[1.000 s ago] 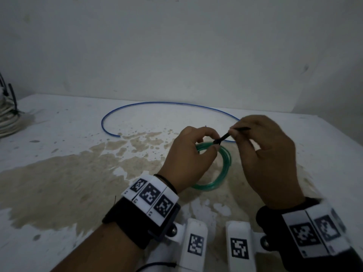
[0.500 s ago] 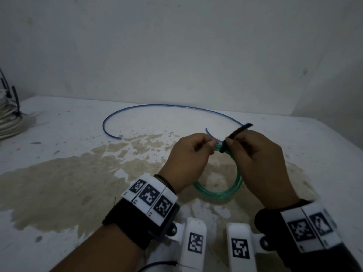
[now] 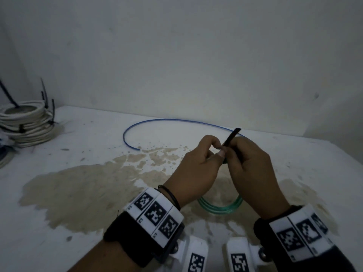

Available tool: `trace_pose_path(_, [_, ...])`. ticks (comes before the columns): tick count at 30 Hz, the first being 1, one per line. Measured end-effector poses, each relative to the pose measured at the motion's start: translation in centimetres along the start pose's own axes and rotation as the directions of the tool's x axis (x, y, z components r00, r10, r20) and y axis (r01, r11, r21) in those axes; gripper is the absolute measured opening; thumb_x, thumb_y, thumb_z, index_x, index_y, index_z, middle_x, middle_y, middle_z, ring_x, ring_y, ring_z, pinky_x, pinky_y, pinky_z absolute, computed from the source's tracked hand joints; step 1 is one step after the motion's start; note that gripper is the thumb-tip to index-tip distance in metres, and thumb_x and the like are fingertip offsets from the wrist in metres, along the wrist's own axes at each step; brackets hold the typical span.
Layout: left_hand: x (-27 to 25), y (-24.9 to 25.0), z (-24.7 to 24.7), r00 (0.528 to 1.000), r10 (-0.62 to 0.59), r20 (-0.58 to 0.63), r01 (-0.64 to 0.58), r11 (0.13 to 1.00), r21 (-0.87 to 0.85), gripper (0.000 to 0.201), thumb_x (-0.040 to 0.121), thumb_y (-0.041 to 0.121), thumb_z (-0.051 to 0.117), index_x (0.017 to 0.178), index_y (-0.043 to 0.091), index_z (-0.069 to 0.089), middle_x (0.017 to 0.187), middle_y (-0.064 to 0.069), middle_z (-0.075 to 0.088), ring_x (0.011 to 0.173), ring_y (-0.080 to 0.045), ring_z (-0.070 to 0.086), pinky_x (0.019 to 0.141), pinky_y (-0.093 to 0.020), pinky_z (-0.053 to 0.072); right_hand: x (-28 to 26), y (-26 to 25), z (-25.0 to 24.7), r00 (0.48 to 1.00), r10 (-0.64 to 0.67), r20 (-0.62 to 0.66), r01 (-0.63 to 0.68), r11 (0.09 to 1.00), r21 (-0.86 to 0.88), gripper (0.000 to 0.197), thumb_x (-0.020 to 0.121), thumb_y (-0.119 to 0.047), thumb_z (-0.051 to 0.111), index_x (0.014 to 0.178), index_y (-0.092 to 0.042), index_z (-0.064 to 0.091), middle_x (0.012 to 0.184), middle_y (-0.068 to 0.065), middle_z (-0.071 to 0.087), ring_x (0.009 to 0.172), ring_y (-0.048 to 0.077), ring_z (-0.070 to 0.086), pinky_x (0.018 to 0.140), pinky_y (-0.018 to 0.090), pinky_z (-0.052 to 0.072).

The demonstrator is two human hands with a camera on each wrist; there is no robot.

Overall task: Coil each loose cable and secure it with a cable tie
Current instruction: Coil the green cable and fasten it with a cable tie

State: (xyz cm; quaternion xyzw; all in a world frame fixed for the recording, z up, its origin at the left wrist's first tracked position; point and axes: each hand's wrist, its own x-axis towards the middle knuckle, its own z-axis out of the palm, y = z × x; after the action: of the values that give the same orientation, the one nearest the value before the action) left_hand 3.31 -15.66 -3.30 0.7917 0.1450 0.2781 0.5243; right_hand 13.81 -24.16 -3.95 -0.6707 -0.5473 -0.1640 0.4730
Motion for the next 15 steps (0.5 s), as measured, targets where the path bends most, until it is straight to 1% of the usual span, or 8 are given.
trace_pose_path(2, [-0.8,-0.3,-1.5,0.998,0.042,-0.04,-0.042,0.999,0.011,0.007,0.098,0.033,0.046,0.099,0.028,0.05,0.082,-0.008,0.06,0.045,-0.008,0.04,0.045,-0.019,0.034,0.5,-1.0,0.9,0.999,0.021,0.034,-0.023,0.997,0.072,0.014,0.088,-0.017,0.048,0.084,-0.013,0.061,0.078,-0.006,0.057,0.07,0.005,0.056,0.062,0.01,0.04])
trace_pose_path(3, [-1.2,-0.4,-2.4,0.996,0.056,-0.066,-0.055,0.998,0.02,0.007,0.098,0.033,0.048,0.099,0.028,0.052,0.079,-0.004,0.059,0.045,-0.007,0.04,0.045,-0.019,0.034,0.8,-1.6,1.3,0.998,0.022,0.053,-0.027,0.994,0.109,0.014,0.088,-0.019,0.049,0.083,-0.013,0.061,0.079,-0.005,0.057,0.072,0.005,0.057,0.063,0.01,0.041])
trace_pose_path(6, [-2.5,-1.4,-5.4,0.988,0.078,-0.129,-0.062,0.99,0.126,0.007,0.096,0.03,0.053,0.099,0.027,0.059,0.078,-0.004,0.054,0.05,-0.008,0.041,0.05,-0.021,0.036,1.6,-3.6,2.7,0.992,-0.059,0.107,0.044,0.99,0.138,0.013,0.086,-0.017,0.054,0.075,-0.012,0.058,0.078,-0.004,0.055,0.077,0.004,0.053,0.064,0.005,0.039])
trace_pose_path(9, [-4.1,-1.9,-8.4,0.987,0.067,-0.149,-0.03,0.971,0.238,0.009,0.095,0.029,0.055,0.1,0.025,0.061,0.08,-0.002,0.055,0.052,-0.004,0.045,0.053,-0.014,0.035,1.9,-6.1,4.7,0.98,-0.153,0.131,0.139,0.984,0.114,0.013,0.084,-0.011,0.055,0.071,-0.009,0.056,0.074,-0.001,0.053,0.074,0.005,0.049,0.066,0.003,0.036])
trace_pose_path(11, [-5.2,-2.0,-10.3,0.979,0.068,-0.191,-0.013,0.961,0.277,0.009,0.095,0.029,0.055,0.1,0.025,0.061,0.08,-0.007,0.058,0.053,-0.003,0.044,0.052,-0.013,0.034,2.2,-7.7,6.3,0.976,-0.157,0.149,0.138,0.982,0.128,0.016,0.086,-0.009,0.056,0.071,-0.013,0.054,0.074,-0.004,0.053,0.077,0.002,0.05,0.066,0.001,0.034])
trace_pose_path(13, [-6.5,-2.1,-12.2,0.961,0.061,-0.268,0.012,0.965,0.263,0.008,0.095,0.029,0.056,0.098,0.025,0.061,0.08,-0.01,0.06,0.052,-0.007,0.045,0.053,-0.018,0.037,2.9,-9.3,7.8,0.965,-0.114,0.236,0.073,0.982,0.174,0.018,0.09,-0.009,0.059,0.073,-0.013,0.058,0.075,-0.007,0.056,0.08,-0.001,0.052,0.065,0.002,0.034])
trace_pose_path(14, [-7.3,-2.3,-13.2,0.95,0.043,-0.311,0.034,0.971,0.236,0.007,0.095,0.029,0.056,0.097,0.026,0.062,0.08,-0.008,0.061,0.054,-0.013,0.049,0.055,-0.025,0.041,3.3,-10.2,8.5,0.945,-0.095,0.314,0.033,0.98,0.196,0.015,0.09,-0.011,0.06,0.075,-0.013,0.062,0.076,-0.006,0.059,0.08,-0.001,0.053,0.065,0.004,0.036])
trace_pose_path(15, [-8.1,-2.4,-14.2,0.938,0.017,-0.345,0.059,0.976,0.208,0.007,0.094,0.03,0.056,0.096,0.027,0.062,0.081,-0.005,0.062,0.06,-0.021,0.054,0.058,-0.031,0.045,3.7,-11.2,9.2,0.915,-0.097,0.391,0.013,0.977,0.212,0.013,0.09,-0.014,0.06,0.078,-0.015,0.065,0.076,-0.006,0.062,0.08,-0.001,0.055,0.065,0.005,0.037])
